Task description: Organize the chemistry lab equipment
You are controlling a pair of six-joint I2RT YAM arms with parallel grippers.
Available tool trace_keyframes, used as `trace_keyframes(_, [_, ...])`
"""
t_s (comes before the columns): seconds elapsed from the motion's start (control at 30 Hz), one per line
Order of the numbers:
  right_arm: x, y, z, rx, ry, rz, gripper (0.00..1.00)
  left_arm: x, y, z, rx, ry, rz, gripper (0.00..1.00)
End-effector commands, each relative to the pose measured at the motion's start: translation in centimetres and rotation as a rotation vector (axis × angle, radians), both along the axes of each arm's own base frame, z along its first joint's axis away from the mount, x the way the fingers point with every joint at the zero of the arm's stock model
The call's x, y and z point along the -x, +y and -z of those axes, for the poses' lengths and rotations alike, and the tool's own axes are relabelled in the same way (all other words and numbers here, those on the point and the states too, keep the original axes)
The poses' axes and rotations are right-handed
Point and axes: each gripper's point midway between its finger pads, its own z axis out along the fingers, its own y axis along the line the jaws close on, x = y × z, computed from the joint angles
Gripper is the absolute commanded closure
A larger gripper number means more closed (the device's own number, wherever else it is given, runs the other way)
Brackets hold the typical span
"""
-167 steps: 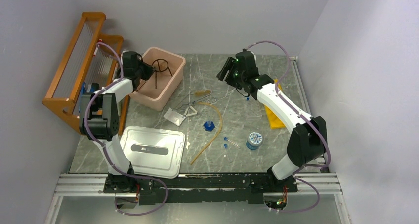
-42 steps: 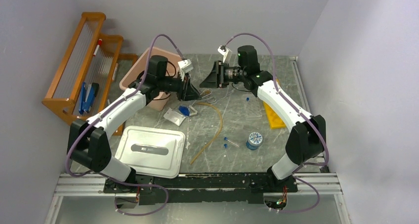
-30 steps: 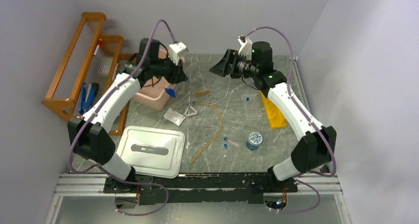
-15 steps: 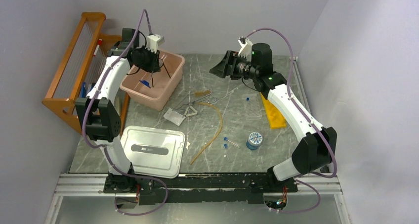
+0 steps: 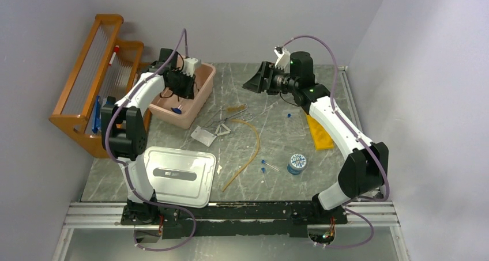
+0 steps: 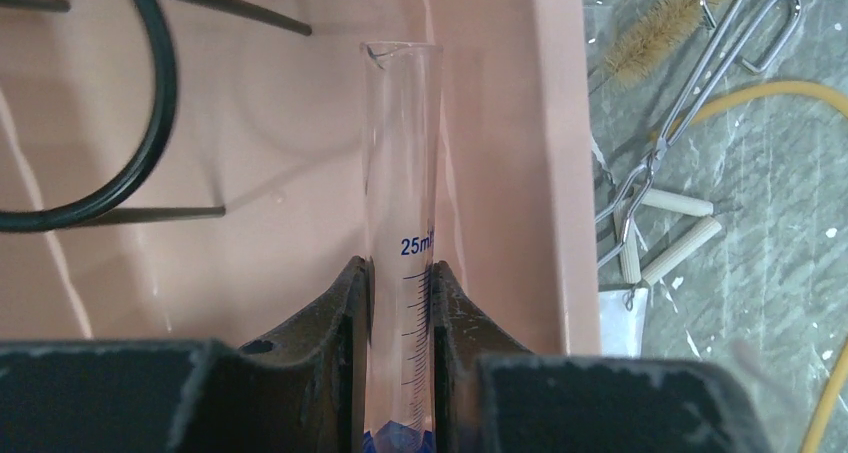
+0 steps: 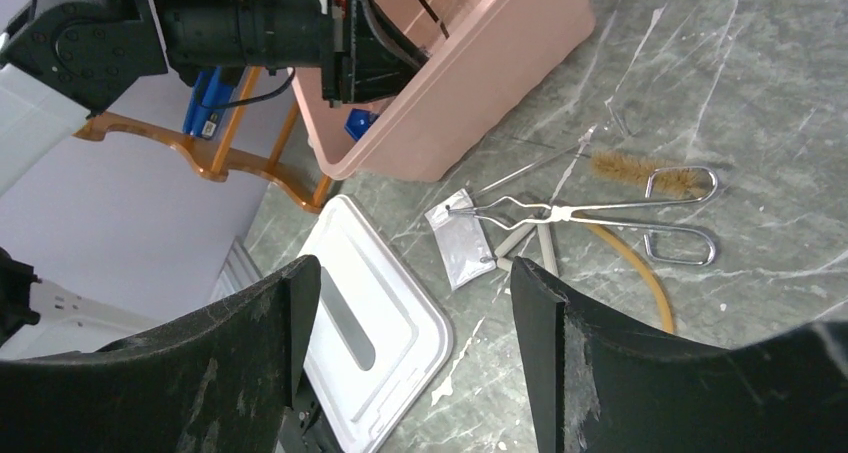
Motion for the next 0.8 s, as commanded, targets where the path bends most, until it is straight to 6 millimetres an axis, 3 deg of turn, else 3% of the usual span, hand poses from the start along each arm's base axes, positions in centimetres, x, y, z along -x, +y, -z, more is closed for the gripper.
trace_keyframes(0.0, [-0.4, 0.6, -0.4, -0.022, -0.008, -0.019, 0.27, -1.2, -1.2, 0.9, -0.043, -0.067, -0.042, 0.94])
trace_keyframes(0.27, [-0.5, 0.4, -0.1, -0.009, 0.002, -0.001, 0.28, -1.4, -1.0, 3.6, -0.099, -0.039, -0.074, 0.90])
trace_keyframes(0.47, [-1.1, -1.0, 0.8, 0.042, 0.021, 0.095, 0.29, -1.0, -1.3, 4.4, -0.098, 0.006, -0.041, 0.75])
trace_keyframes(0.77, [-1.4, -2.4, 1.5, 0.094, 0.024, 0.171, 0.30, -0.3, -2.7, 2.7, -0.023, 0.008, -0.001, 0.63])
